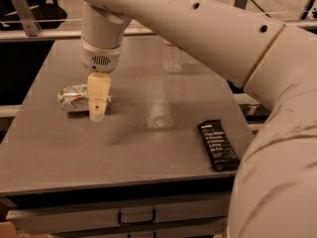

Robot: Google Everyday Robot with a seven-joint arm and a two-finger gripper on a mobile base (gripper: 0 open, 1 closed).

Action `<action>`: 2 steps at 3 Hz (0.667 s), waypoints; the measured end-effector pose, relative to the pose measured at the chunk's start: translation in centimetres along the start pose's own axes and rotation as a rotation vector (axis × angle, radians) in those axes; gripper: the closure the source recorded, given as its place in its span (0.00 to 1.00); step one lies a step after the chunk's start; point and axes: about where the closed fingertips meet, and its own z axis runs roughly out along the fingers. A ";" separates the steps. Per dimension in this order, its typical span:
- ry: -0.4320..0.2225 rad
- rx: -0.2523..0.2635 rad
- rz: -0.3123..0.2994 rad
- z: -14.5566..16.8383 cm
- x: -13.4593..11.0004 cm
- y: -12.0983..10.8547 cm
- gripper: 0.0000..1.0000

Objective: Knock 7up can over

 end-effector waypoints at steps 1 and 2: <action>-0.066 0.011 0.023 -0.4 0.5 0.4 0.00; -0.211 0.064 0.047 -2.4 1.7 1.7 0.00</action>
Offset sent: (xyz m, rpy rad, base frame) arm -0.0033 -0.1021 0.0456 0.5006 -0.0329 -0.1809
